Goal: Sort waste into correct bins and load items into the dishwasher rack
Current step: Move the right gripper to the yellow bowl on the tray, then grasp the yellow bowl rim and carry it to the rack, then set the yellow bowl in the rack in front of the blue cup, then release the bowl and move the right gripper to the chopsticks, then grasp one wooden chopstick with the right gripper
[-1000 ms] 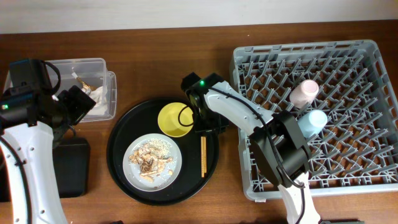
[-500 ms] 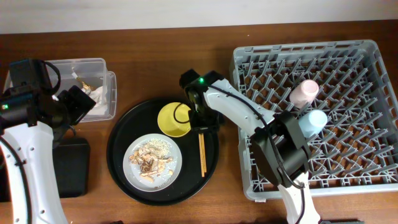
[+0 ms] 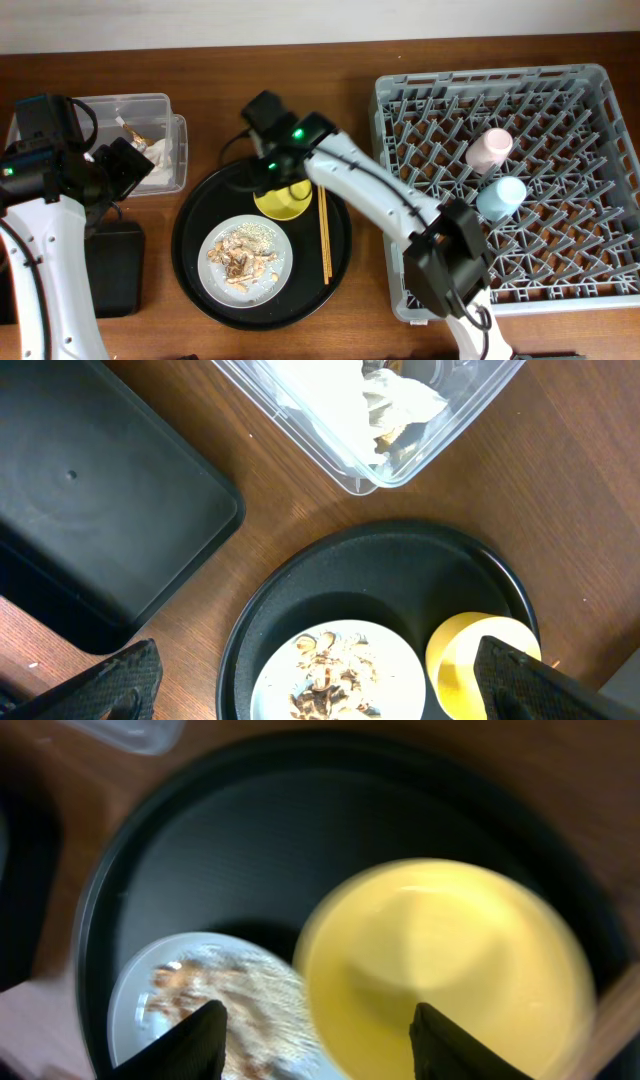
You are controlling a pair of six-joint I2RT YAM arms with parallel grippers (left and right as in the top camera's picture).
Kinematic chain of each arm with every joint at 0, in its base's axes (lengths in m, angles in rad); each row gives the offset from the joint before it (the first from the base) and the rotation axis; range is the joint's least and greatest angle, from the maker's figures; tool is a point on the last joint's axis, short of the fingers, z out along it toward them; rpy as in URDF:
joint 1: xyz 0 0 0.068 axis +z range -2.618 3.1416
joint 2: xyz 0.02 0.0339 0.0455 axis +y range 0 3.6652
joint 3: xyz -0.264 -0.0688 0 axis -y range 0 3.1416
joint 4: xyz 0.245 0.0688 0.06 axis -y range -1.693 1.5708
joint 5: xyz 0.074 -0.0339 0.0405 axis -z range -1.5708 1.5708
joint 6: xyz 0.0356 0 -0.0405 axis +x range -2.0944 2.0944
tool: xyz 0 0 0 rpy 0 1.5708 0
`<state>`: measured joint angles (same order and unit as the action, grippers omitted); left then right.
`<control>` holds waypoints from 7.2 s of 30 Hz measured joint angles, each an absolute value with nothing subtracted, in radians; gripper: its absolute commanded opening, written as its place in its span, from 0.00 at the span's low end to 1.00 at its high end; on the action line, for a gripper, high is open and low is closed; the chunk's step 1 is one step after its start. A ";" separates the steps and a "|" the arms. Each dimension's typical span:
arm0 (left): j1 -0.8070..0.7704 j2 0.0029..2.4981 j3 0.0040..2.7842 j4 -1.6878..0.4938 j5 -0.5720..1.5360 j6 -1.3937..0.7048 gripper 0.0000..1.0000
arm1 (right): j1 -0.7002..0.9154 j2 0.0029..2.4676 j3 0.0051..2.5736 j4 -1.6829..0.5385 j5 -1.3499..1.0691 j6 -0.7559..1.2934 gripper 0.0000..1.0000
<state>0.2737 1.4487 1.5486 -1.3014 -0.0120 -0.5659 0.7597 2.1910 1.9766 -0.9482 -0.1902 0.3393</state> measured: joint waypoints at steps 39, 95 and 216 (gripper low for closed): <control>0.274 1.449 1.549 -1.301 -0.012 -0.566 0.99 | 0.874 2.324 2.155 -1.138 0.014 0.371 0.04; 0.274 1.449 1.549 -1.301 -0.012 -0.566 0.99 | -0.701 1.566 1.295 -1.695 -0.882 -0.450 0.04; 0.274 1.449 1.549 -1.302 -0.012 -0.566 0.99 | 0.649 2.064 1.439 -0.822 -0.197 0.546 0.04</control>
<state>0.2737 1.4487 1.5486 -1.3018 -0.0120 -0.5663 0.6491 2.0636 1.4391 -0.8215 -0.1974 0.5457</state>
